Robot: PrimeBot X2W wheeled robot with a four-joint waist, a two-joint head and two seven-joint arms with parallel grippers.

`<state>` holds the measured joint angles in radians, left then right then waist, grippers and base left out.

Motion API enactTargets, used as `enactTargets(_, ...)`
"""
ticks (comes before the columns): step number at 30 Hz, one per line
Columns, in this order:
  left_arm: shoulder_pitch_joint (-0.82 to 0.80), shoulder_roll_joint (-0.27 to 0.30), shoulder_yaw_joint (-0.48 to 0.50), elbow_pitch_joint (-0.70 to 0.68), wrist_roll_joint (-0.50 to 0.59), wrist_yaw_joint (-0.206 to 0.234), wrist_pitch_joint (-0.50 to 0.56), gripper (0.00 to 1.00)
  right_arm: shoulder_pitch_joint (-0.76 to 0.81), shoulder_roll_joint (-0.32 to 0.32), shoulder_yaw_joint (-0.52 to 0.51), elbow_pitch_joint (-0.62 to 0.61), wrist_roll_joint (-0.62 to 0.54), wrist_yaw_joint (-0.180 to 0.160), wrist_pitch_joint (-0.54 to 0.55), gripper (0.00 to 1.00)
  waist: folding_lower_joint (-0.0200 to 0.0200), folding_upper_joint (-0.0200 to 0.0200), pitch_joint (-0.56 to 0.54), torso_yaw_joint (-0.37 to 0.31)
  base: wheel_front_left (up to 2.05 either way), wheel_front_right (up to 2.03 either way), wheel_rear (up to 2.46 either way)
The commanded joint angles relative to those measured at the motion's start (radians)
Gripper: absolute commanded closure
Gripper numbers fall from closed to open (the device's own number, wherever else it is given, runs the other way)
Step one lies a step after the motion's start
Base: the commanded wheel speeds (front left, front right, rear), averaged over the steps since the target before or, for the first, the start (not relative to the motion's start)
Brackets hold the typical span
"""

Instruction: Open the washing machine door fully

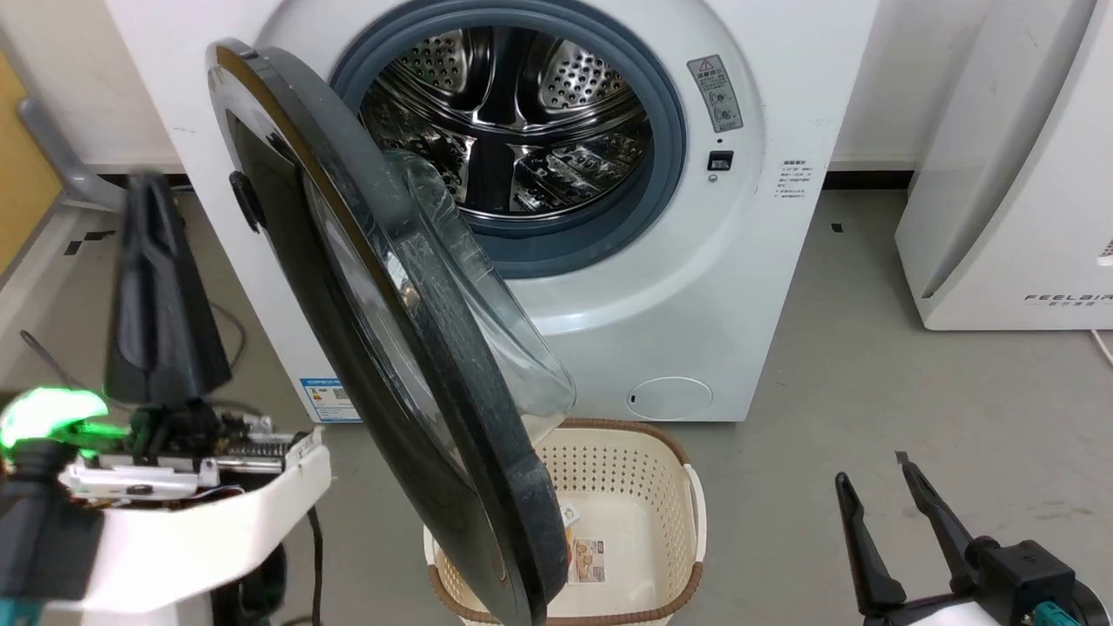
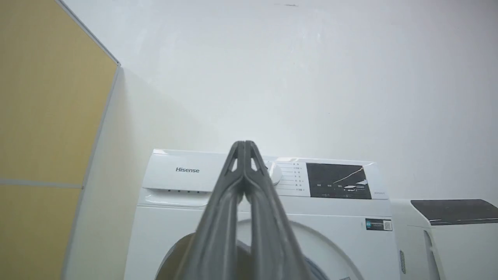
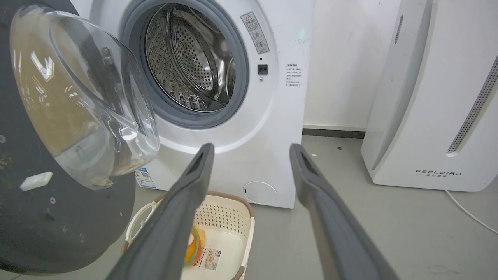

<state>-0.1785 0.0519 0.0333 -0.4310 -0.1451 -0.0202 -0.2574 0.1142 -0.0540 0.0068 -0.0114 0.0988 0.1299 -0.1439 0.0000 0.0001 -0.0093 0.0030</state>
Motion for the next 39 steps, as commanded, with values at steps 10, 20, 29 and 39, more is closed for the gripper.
enactTargets(10, -0.058, -0.001, -0.225, -0.164, -0.027, -0.041, 0.005, 1.0, 0.002, 0.004, 0.012, 0.002, 0.01, 0.001, -0.011, 0.0, 0.0, -0.0001, 0.002, -0.008, 0.0, 0.0, 0.0)
enactTargets(20, 0.037, 0.02, -0.471, -0.154, -0.095, -0.085, 0.151, 1.0, 0.011, 0.004, 0.007, -0.004, 0.006, 0.001, -0.009, 0.0, 0.0, -0.0001, 0.015, 0.009, 0.0, 0.0, 0.0)
enactTargets(29, 0.198, 0.047, -0.611, -0.005, -0.162, -0.072, 0.32, 1.0, 0.009, 0.004, 0.01, -0.001, 0.003, 0.001, -0.004, 0.0, 0.0, -0.0001, 0.01, 0.009, 0.0, 0.0, 0.0)
enactTargets(39, 0.185, 0.038, -0.599, 0.22, -0.15, -0.013, 0.355, 1.0, 0.016, 0.004, 0.011, 0.012, 0.008, 0.001, -0.002, 0.0, 0.0, -0.0001, 0.007, 0.005, 0.0, 0.0, 0.0)
